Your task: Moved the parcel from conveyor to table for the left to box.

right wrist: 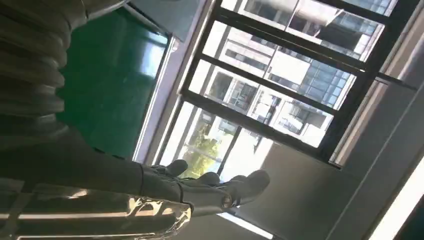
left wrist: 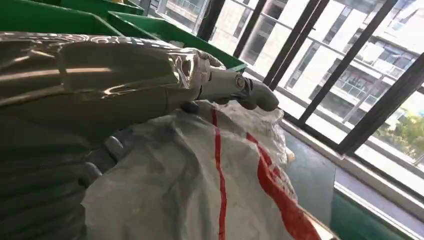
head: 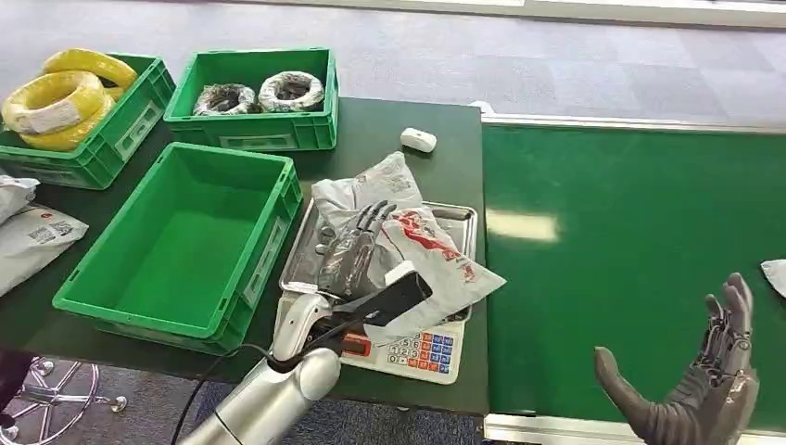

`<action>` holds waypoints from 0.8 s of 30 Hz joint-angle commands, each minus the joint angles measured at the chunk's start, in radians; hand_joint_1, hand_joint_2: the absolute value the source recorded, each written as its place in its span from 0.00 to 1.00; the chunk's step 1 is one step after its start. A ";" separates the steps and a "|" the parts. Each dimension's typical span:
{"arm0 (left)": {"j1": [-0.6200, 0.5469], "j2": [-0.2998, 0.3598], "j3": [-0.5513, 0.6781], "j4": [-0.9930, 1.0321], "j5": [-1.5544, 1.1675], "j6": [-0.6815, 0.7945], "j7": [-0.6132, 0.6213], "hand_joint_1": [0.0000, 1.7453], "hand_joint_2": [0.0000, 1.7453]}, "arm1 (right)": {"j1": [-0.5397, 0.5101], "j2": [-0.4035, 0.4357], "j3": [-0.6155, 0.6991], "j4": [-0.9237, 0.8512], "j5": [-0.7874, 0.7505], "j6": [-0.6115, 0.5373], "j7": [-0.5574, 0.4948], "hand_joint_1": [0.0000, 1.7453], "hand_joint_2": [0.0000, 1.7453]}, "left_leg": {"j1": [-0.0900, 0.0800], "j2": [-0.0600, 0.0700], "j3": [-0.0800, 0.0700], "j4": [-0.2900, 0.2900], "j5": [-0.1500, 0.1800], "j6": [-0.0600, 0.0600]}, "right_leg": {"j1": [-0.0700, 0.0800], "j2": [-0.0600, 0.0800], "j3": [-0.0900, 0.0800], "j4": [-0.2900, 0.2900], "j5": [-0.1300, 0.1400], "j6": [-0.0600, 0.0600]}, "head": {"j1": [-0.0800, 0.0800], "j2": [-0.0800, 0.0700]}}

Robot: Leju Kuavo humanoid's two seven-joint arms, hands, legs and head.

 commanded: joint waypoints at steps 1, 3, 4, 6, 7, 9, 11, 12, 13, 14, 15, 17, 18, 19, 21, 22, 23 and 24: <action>-0.084 -0.012 -0.062 0.212 -0.006 0.000 0.006 0.00 1.00 | -0.029 -0.022 0.090 0.033 0.001 -0.016 0.006 0.00 1.00 | 0.000 0.001 0.002 -0.003 0.001 0.001 | 0.000 -0.001 0.002 -0.002 0.001 -0.003 | 0.000 0.000; -0.089 -0.008 -0.073 0.215 -0.020 -0.009 0.018 0.00 1.00 | -0.028 -0.028 0.090 0.030 -0.001 -0.016 0.001 0.00 1.00 | 0.000 0.001 0.001 -0.001 0.000 0.001 | 0.001 0.000 0.001 -0.001 0.001 -0.001 | 0.000 0.000; -0.098 -0.012 -0.084 0.235 -0.029 -0.042 0.042 0.00 1.00 | -0.038 -0.029 0.099 0.034 -0.023 -0.006 -0.004 0.00 1.00 | 0.000 0.002 0.002 -0.003 0.001 0.001 | 0.001 -0.001 0.002 -0.003 0.002 -0.003 | 0.000 0.000; -0.123 -0.022 -0.115 0.292 -0.067 -0.094 0.101 0.00 1.00 | -0.058 -0.026 0.108 0.053 -0.030 0.001 -0.008 0.00 1.00 | 0.000 0.001 0.000 -0.002 0.002 0.001 | 0.000 -0.001 0.001 -0.002 0.002 -0.003 | 0.000 0.000; -0.142 -0.042 -0.128 0.344 -0.087 -0.133 0.124 0.00 1.00 | -0.080 -0.019 0.118 0.072 -0.054 0.033 -0.005 0.00 1.00 | 0.000 0.001 0.000 -0.002 0.001 0.001 | 0.001 0.000 0.001 -0.002 0.001 -0.002 | 0.000 0.000; -0.148 -0.061 -0.120 0.370 -0.084 -0.149 0.141 0.06 1.00 | -0.099 -0.003 0.121 0.090 -0.050 0.046 0.001 0.00 1.00 | 0.000 0.001 0.001 -0.002 0.001 0.001 | 0.001 0.000 0.001 -0.002 0.002 -0.002 | 0.001 0.000; -0.135 -0.066 -0.101 0.336 -0.067 -0.115 0.120 0.95 1.00 | -0.100 0.022 0.111 0.088 -0.031 0.052 0.011 0.00 1.00 | 0.000 0.001 0.000 -0.002 0.001 0.001 | 0.001 0.000 0.001 -0.002 0.002 -0.002 | 0.000 0.000; -0.125 -0.063 -0.091 0.305 -0.053 -0.101 0.111 0.99 1.00 | -0.095 0.024 0.107 0.085 -0.019 0.050 0.015 0.00 1.00 | 0.000 0.002 0.001 -0.003 0.002 0.001 | 0.001 0.000 0.002 -0.003 0.002 -0.002 | 0.000 0.000; -0.114 -0.050 -0.084 0.255 -0.044 -0.081 0.103 1.00 1.00 | -0.086 0.026 0.102 0.080 -0.013 0.048 0.017 0.00 1.00 | 0.000 0.002 0.002 -0.004 0.003 0.001 | 0.001 -0.001 0.002 -0.004 0.003 -0.003 | 0.000 0.000; -0.102 -0.039 -0.075 0.214 -0.032 -0.063 0.094 1.00 1.00 | -0.077 0.028 0.098 0.075 -0.010 0.044 0.017 0.00 1.00 | 0.000 0.002 0.003 -0.003 0.002 0.001 | 0.000 0.000 0.003 -0.002 0.001 -0.003 | 0.000 0.000; -0.098 -0.030 -0.073 0.190 -0.026 -0.059 0.091 0.98 1.00 | -0.072 0.026 0.097 0.074 -0.009 0.044 0.016 0.00 1.00 | 0.000 0.002 0.003 -0.004 0.003 0.001 | 0.001 0.000 0.003 -0.004 0.002 -0.003 | 0.000 0.000; -0.098 0.005 -0.061 0.111 -0.002 -0.070 0.093 0.98 1.00 | -0.067 0.017 0.088 0.081 -0.058 0.071 0.004 0.00 1.00 | 0.000 0.002 0.003 -0.003 0.002 0.001 | 0.001 0.000 0.003 -0.003 0.002 -0.003 | 0.000 0.000; -0.105 0.014 -0.049 0.091 0.003 -0.073 0.097 0.94 1.00 | -0.070 0.015 0.081 0.092 -0.060 0.072 0.002 0.00 1.00 | 0.000 0.003 0.003 -0.004 0.002 0.001 | 0.001 0.001 0.003 -0.003 0.002 -0.004 | 0.000 0.000; -0.106 0.022 -0.035 0.065 0.014 -0.072 0.098 0.96 1.00 | -0.073 0.016 0.078 0.100 -0.061 0.075 -0.001 0.00 1.00 | 0.000 0.002 0.002 -0.002 0.001 0.001 | 0.000 0.001 0.002 -0.001 0.001 -0.002 | 0.000 0.000; -0.112 0.040 -0.014 0.011 0.021 -0.045 0.088 0.98 1.00 | -0.077 0.019 0.074 0.109 -0.059 0.080 -0.004 0.00 1.00 | 0.000 0.002 0.002 -0.002 0.002 0.001 | 0.001 0.001 0.002 -0.002 0.002 -0.002 | 0.000 0.000; -0.115 0.053 0.007 -0.041 0.032 -0.020 0.082 0.96 1.00 | -0.077 0.025 0.070 0.111 -0.062 0.085 -0.005 0.00 1.00 | 0.000 0.002 0.001 -0.001 0.001 0.001 | 0.001 0.001 0.002 -0.001 0.001 -0.002 | 0.000 0.000; -0.121 0.065 0.016 -0.083 0.035 -0.021 0.084 0.88 1.00 | -0.077 0.030 0.066 0.113 -0.066 0.087 -0.005 0.00 1.00 | 0.000 0.003 0.001 -0.001 0.001 0.001 | 0.001 0.002 0.000 -0.001 0.002 -0.003 | 0.000 0.000; -0.124 0.073 0.031 -0.130 0.045 -0.023 0.087 0.86 1.00 | -0.077 0.032 0.060 0.116 -0.072 0.091 -0.003 0.00 1.00 | 0.000 0.004 0.001 -0.003 0.002 0.001 | 0.001 0.002 0.001 -0.002 0.003 -0.004 | 0.000 0.000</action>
